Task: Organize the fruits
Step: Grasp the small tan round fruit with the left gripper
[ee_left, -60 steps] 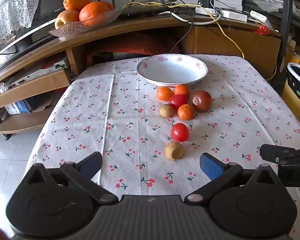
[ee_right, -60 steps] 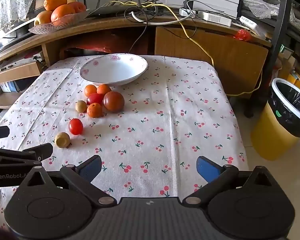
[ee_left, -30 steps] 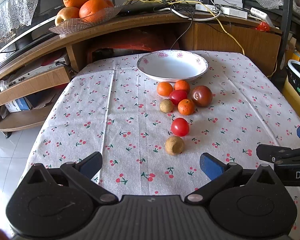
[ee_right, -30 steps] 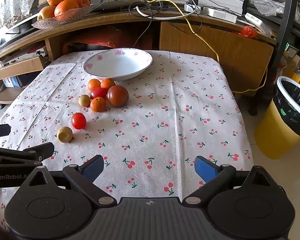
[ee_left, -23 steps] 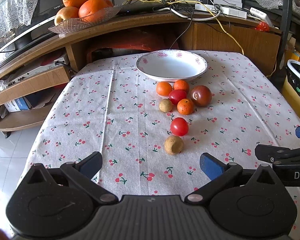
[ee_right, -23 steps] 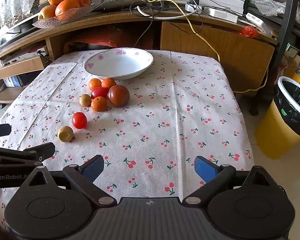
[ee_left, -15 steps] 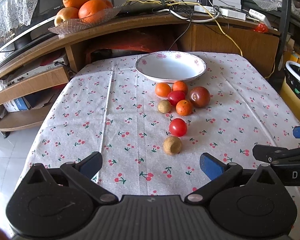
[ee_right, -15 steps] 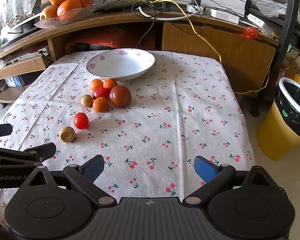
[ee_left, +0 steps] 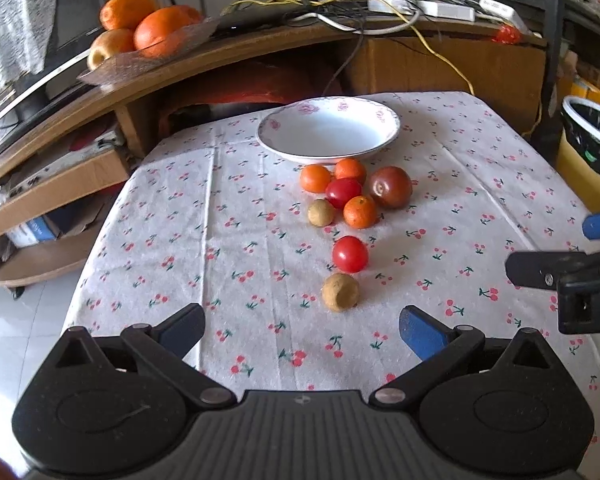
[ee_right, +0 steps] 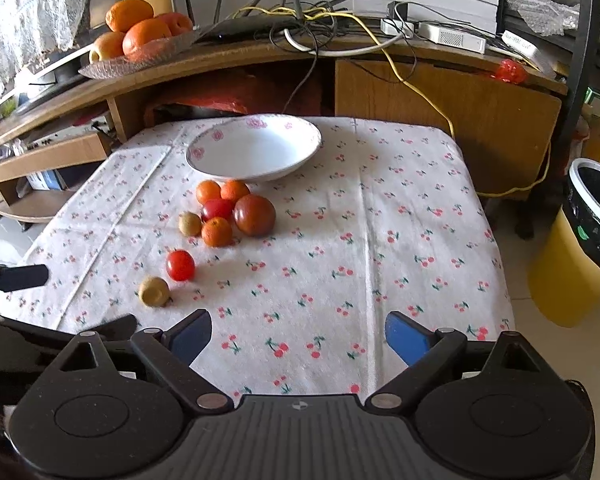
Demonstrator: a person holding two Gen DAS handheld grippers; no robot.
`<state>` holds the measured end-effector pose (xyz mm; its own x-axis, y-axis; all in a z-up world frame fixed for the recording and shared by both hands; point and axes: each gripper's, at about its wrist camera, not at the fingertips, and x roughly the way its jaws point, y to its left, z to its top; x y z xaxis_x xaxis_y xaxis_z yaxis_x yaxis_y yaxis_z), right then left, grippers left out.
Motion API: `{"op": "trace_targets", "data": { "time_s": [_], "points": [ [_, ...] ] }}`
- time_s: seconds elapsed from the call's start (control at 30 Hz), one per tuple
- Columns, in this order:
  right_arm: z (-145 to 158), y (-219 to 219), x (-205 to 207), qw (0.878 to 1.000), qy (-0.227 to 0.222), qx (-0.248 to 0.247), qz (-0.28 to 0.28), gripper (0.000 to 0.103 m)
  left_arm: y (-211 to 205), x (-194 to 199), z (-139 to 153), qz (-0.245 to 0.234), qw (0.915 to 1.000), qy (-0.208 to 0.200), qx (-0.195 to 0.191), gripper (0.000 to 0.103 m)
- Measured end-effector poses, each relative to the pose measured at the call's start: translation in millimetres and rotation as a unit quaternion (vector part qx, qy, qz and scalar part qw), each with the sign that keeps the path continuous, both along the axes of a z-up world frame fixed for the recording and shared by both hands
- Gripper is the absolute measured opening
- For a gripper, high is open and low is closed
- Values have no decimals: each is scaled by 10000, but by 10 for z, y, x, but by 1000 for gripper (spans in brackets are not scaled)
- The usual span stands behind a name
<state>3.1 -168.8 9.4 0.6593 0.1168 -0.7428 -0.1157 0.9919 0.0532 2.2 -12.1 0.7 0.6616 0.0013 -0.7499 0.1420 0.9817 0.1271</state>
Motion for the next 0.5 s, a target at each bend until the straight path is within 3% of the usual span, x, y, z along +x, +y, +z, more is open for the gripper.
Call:
{"op": "trace_targets", "data": {
  "time_s": [0.13, 0.3, 0.5],
  "points": [
    [-27, 26, 65, 9999, 33, -76, 81, 87, -38, 142, -85, -140, 9997, 139, -115, 98],
    [-50, -41, 141, 9998, 148, 114, 28, 85, -7, 322, -226, -141, 9984, 406, -359, 67],
    [-32, -70, 194, 9992, 206, 336, 93, 84, -38, 415, -334, -205, 9976, 519, -416, 48]
  ]
}}
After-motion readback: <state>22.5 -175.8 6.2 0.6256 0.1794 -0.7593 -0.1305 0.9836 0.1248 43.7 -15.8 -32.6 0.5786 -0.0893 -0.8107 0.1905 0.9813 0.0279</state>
